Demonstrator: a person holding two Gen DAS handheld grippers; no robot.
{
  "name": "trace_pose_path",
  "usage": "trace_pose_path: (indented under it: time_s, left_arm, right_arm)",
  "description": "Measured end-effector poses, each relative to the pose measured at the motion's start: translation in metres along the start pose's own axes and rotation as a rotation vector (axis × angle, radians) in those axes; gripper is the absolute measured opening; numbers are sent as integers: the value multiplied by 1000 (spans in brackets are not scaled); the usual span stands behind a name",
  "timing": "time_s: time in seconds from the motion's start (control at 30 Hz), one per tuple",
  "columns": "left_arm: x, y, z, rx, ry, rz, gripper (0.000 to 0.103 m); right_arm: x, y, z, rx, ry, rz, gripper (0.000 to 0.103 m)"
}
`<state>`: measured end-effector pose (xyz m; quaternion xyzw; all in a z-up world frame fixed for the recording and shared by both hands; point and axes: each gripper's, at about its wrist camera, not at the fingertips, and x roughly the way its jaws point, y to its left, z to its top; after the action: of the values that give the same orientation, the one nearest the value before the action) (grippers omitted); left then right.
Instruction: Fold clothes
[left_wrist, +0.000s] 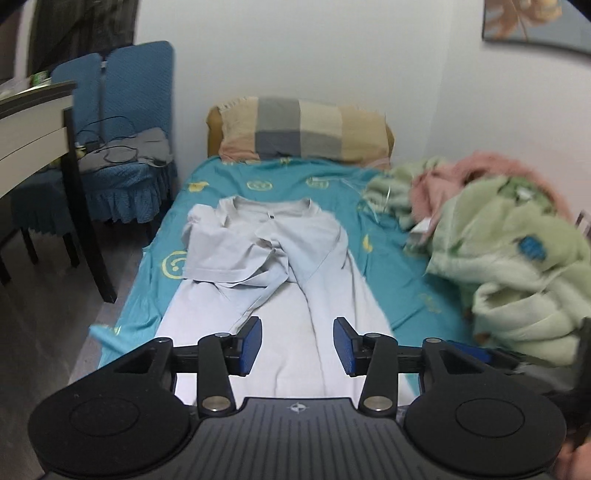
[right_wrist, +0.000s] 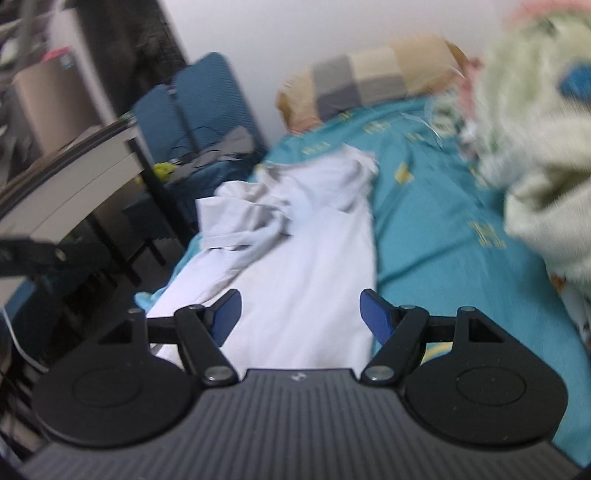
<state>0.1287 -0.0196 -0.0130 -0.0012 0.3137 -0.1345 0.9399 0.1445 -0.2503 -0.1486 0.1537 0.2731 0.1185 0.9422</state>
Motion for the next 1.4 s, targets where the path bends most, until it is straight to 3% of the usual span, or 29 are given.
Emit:
trace_pose_path:
  time_s: [0.07,0.13,0.23,0.37,0.53,0.67,0.73,0.9,1.0,1.07,1.1,1.13,1.4]
  left_arm:
    - [-10,7,-2,-9,-10,-8,46]
    - [-19,16,-3,-20,-18,-17,46]
    - [-21,36,-7,-1,-62,-31,46]
    - [-20,78,-15,-66,-83,-7,46]
    - [-17,136,-23,-199,-86,37,45]
    - [-5,162,-29,-256,-65,31,44]
    - [1,172,-33,-264,-51,32,44]
    - [15,184,-37,-296,-22,25,44]
    - [18,190,-40,-321,-18,23,44]
    - [19,189,-40,-328,-14,26,44]
    - [20,189,-41,-329,-12,30,43]
    - [21,188,-41,-327,-9,35,43]
    - [19,172,-39,-284,7,68,43]
  right_arm:
    - [-4,12,2,-27,-12,20,66]
    - [-2,23,6,-23,-11,62,52]
    - [17,53,15,-85,-1,56,44]
    - [71,91,32,-120,17,79,43]
    - [157,141,43,-260,27,67,45]
    - [228,169,45,-328,55,-5,46]
    - [258,177,43,-355,71,-42,56]
    - [312,184,34,-433,125,-172,57]
    - [322,177,32,-450,116,-213,56]
    - [322,174,34,-461,108,-208,48]
    - [321,173,37,-469,106,-207,27]
    - [319,172,39,-473,102,-207,13]
    - [274,138,101,-246,-19,-97,8]
